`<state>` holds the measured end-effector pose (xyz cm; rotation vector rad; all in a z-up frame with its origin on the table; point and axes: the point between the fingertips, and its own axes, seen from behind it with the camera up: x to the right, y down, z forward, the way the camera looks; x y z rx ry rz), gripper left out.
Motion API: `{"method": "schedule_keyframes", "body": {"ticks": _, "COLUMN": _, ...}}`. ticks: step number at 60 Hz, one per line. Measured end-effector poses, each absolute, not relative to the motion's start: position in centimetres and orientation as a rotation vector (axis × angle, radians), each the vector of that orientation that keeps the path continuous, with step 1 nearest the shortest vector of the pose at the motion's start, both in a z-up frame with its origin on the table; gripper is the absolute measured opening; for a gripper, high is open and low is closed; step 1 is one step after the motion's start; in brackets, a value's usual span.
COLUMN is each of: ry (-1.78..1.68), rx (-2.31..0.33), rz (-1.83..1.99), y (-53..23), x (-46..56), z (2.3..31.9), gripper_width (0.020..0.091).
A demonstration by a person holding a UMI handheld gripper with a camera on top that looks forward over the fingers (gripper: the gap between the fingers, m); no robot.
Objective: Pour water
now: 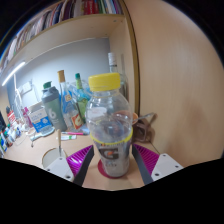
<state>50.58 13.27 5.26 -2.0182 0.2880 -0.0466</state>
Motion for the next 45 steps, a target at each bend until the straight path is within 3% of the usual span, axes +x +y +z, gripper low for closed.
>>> {"method": "schedule_keyframes", "body": {"ticks": 14, "ry": 0.286, "rx": -2.047, "rz": -0.079, "y": 3.9, "x": 47.9, "z": 8.0, "gripper_width": 0.0841}}
{"method": "schedule_keyframes", "body": {"ticks": 45, "ry": 0.266, "rx": -2.071, "rz": -0.047, "y": -19.3, "x": 33.2, "z": 17.7, "gripper_width": 0.0837}}
